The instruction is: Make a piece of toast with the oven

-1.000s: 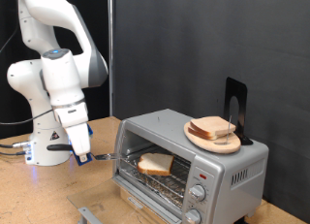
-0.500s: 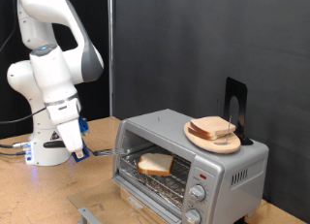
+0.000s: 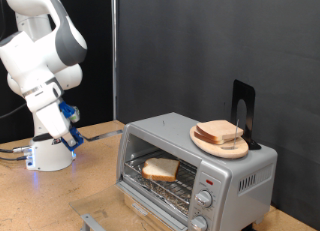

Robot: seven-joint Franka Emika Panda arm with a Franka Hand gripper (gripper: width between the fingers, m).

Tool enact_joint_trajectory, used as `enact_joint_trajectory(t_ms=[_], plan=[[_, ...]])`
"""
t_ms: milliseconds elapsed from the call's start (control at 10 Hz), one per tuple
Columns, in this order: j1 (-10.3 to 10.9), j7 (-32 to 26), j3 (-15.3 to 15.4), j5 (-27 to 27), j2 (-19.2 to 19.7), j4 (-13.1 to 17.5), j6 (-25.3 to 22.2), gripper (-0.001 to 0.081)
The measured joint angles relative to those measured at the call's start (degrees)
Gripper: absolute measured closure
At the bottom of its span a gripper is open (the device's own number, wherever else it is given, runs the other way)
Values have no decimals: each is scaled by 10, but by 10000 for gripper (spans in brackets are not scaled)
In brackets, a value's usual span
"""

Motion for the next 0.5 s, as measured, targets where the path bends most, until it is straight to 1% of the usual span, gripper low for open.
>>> enact_joint_trajectory(t_ms=[200,300,400,500], plan=[[-1,20,7,-1,-10,6,-11,408],[-1,20,7,-1,-9,6,-11,408],[3,19,5,11,-9,8,-11,408],[16,18,4,44,-11,12,-11,408]])
